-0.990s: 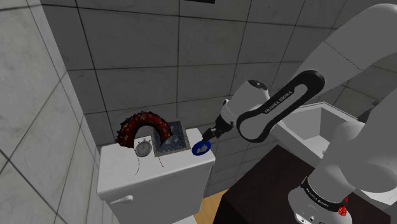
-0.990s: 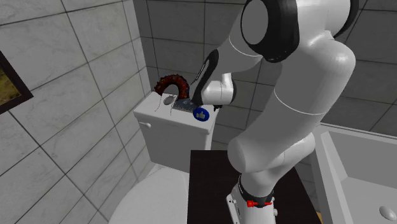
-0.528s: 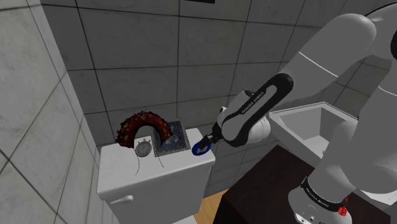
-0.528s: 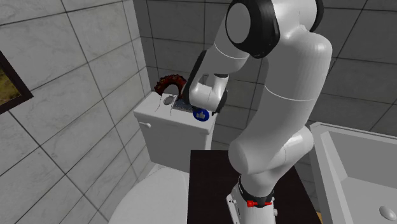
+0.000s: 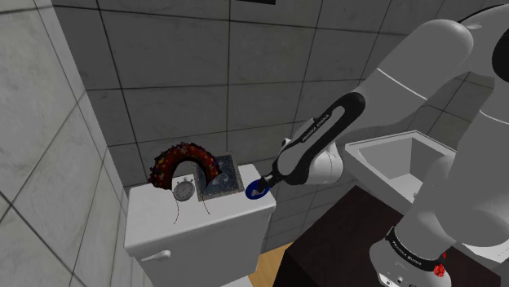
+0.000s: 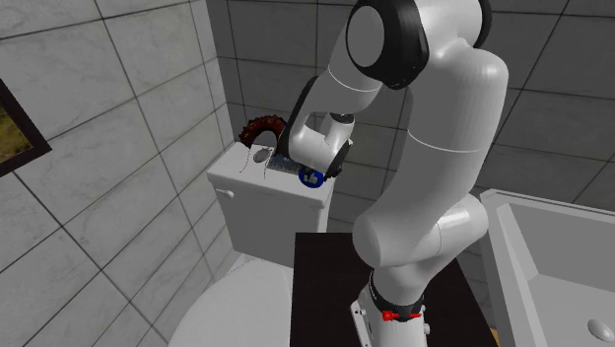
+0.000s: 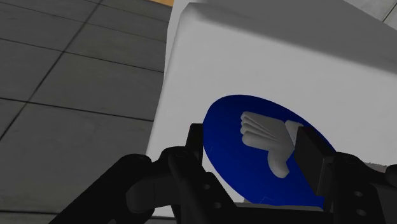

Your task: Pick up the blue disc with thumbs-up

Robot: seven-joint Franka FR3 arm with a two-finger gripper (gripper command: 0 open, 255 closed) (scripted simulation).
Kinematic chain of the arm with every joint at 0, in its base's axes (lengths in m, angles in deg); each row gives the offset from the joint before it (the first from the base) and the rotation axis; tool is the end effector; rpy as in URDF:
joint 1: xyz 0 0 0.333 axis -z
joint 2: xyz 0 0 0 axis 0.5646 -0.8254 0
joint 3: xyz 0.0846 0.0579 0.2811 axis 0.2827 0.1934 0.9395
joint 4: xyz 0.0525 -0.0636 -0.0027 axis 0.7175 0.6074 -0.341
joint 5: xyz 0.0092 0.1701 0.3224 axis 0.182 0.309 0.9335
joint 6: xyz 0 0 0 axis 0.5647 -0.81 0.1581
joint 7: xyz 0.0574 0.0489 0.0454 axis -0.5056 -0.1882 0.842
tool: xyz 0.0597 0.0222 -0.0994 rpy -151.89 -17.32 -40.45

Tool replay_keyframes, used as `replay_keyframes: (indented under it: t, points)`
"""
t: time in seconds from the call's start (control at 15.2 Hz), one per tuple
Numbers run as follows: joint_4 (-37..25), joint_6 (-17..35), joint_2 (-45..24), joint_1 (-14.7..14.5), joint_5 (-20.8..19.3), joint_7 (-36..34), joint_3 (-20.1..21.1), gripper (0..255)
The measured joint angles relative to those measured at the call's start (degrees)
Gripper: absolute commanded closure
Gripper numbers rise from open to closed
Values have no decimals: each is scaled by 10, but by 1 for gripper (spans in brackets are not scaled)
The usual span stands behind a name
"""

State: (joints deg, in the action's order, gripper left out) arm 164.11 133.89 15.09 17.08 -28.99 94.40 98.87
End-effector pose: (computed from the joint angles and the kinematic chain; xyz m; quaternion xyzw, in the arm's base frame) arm 0.3786 0.1449 0.2323 -0.9805 0.0110 -0.1765 0.0863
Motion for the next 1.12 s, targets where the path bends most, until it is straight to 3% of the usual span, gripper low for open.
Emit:
replay_keyframes:
  t: [0.2, 0.33, 0.46, 0.59, 0.73, 0.86, 1.12]
  points:
    - [-1, 1, -1, 2, 4, 4, 2, 255]
    - [8, -5, 8, -18, -28, -26, -22, 255]
    - [22, -16, 27, -55, -115, -101, -76, 255]
    - [34, -30, 49, -78, -231, -198, -122, 255]
    - [45, -48, 76, -70, -320, -269, -132, 255]
    - [49, -67, 98, -50, -368, -308, -121, 255]
    - [46, -109, 136, -24, -409, -342, -105, 255]
